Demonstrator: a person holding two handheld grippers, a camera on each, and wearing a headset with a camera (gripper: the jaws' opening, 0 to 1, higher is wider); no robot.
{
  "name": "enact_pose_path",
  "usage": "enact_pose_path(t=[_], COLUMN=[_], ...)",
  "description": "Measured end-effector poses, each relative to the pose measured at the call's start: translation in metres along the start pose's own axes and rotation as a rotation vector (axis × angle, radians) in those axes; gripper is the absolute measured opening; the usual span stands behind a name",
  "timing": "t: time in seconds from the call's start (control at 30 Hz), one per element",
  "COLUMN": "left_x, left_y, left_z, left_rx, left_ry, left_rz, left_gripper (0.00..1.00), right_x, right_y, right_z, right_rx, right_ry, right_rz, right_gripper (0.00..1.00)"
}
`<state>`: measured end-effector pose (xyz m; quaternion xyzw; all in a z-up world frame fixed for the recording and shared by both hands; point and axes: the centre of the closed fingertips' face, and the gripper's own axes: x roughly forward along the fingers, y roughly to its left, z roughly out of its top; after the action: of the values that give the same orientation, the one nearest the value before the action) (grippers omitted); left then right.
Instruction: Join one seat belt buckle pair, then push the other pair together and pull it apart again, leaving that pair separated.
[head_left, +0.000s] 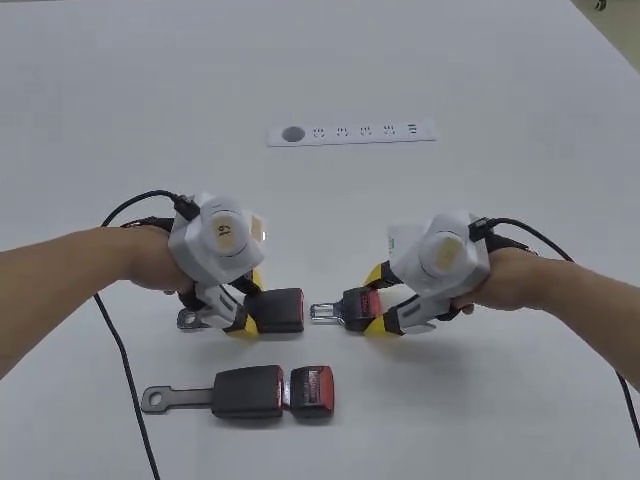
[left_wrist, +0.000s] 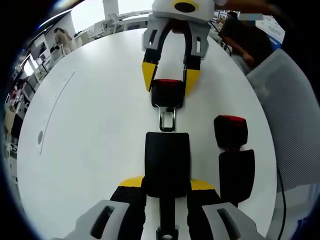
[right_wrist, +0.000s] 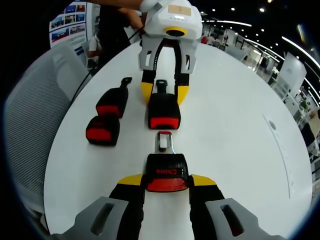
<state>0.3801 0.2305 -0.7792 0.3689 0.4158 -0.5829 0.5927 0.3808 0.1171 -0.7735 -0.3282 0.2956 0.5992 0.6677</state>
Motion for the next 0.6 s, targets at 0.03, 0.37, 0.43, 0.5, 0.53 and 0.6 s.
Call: enact_pose_path(t=[0.03, 0.37, 0.43, 0.5, 0.53, 0.6], left_x=[0.000, 0.000, 0.000, 0.000, 0.000, 0.000], left_y=[0.000, 0.001, 0.001, 0.001, 0.001, 0.001], left_z=[0.000, -0.002, -0.002, -0.001, -0.001, -0.001], left_rx=[0.001, -0.009, -0.011, -0.011, -0.011, -0.011], left_ry=[0.001, -0.003, -0.005, -0.006, -0.007, -0.007], left_rz=[-0.001, -0.003, -0.003, -0.003, -0.002, -0.002], left_gripper=[0.32, 0.32, 0.32, 0.32, 0.32, 0.32], right_x=[0.001, 0.008, 0.009, 0.011, 0.012, 0.014], right_y=[0.000, -0.002, 0.000, 0.000, 0.001, 0.001], right_z=[0.001, 0.012, 0.015, 0.016, 0.018, 0.020], right_rx=[0.000, -0.002, -0.006, -0.003, -0.003, -0.002], right_ry=[-0.001, -0.014, -0.017, -0.021, -0.023, -0.026], right_rz=[0.000, 0.007, 0.010, 0.012, 0.012, 0.012], right_gripper=[0.31, 0.31, 0.31, 0.31, 0.31, 0.31])
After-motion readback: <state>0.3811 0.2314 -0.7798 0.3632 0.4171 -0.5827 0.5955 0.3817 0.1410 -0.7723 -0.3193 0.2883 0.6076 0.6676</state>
